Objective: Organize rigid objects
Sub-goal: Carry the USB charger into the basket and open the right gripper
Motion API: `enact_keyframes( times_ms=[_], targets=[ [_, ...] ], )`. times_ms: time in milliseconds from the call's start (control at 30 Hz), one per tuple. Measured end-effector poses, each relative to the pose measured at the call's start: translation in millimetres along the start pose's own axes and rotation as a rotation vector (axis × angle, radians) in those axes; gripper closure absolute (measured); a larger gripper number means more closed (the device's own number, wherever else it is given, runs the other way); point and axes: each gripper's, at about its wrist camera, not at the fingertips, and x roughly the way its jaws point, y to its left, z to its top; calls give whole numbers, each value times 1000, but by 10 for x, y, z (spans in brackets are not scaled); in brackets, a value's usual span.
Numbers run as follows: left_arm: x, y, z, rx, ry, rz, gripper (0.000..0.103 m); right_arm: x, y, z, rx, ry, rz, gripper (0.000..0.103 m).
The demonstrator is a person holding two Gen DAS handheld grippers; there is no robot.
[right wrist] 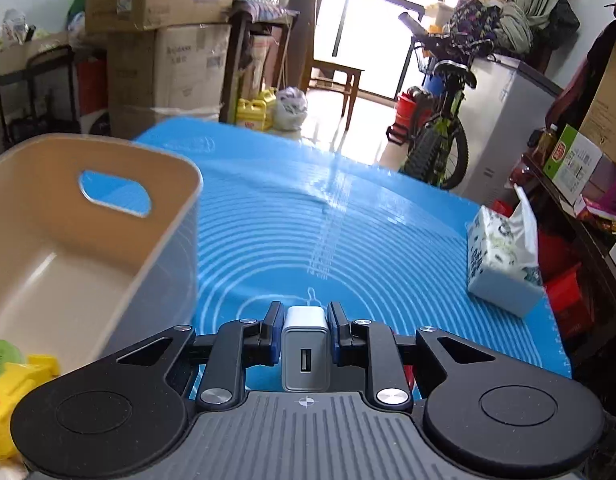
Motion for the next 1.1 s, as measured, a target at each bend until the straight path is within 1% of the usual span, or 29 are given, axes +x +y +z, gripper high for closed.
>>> enact_keyframes(
  times_ms=[333,533,700,867,1100],
  targets=[
    [-2,-21,5,-1,1,1,93,-649,-36,216,-13,-105,71,71],
    [-2,-20,5,0,1,3,93,-919,144,359,-30,-136,147,71],
    [-2,-18,4,0,1,3,93,-945,427,371,-79,-121,201,71],
    [-2,-22,5,-1,1,2,93,-904,670,325,-97,-86,249,71],
    [-2,-23,5,0,1,4,93,-778,1007,171,-148,-9,306,71]
  ],
)
